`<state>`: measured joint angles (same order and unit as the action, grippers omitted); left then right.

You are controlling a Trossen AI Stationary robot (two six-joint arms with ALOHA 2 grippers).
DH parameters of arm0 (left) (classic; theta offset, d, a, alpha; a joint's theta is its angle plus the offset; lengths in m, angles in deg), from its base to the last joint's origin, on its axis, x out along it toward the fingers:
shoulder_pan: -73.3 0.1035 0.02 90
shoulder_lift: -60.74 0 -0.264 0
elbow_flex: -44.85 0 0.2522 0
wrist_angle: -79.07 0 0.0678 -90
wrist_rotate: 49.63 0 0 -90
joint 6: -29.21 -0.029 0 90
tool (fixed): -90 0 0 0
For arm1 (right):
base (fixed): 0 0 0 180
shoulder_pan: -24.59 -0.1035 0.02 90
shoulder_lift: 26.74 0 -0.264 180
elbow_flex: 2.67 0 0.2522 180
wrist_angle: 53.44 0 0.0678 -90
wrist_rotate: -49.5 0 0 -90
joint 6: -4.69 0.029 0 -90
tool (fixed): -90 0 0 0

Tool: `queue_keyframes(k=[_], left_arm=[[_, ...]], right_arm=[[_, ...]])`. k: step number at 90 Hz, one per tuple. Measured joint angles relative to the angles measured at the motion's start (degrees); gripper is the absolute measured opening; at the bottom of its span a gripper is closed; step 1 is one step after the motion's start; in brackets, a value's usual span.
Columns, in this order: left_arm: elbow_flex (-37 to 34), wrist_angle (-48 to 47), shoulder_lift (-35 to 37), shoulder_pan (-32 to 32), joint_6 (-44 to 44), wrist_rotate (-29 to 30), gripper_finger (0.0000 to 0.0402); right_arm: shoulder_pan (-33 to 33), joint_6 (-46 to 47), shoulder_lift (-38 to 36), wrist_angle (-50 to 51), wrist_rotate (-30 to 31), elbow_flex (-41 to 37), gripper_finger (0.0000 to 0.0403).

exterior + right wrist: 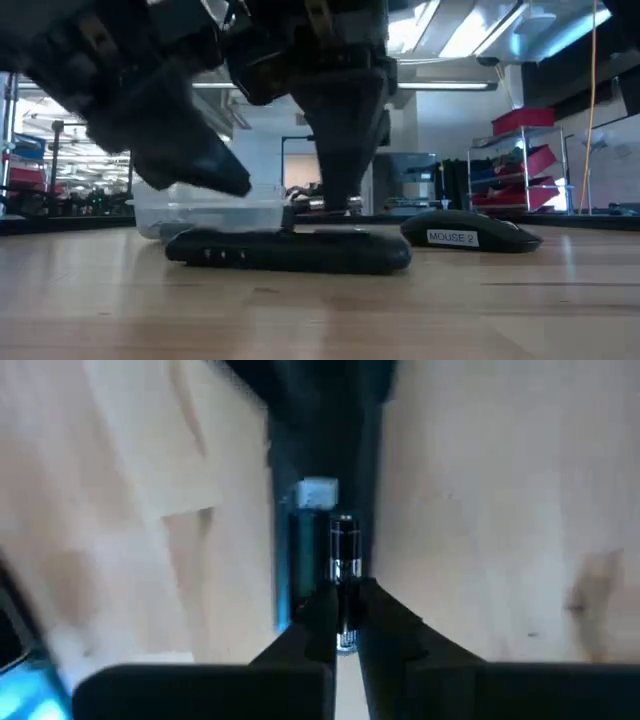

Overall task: Insert battery
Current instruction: Insert the silver battery into the remote control

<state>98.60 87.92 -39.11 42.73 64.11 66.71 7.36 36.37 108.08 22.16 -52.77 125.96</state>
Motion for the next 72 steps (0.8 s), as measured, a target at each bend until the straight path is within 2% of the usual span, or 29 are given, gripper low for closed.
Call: queue_keyframes(k=[28,72], left_arm=[[0.00,1.29,-3.71,0.31,1.63,-0.71,0.0075],[-0.02,1.05,-3.72,0.29,2.70,-0.43,0.0075]], right_arm=[[0.13,0.80,-0.19,-2.21,-1.97,-2.94,0.0001],[1.36,1.17,0.20,-4.65,0.12,-3.10,0.0001]])
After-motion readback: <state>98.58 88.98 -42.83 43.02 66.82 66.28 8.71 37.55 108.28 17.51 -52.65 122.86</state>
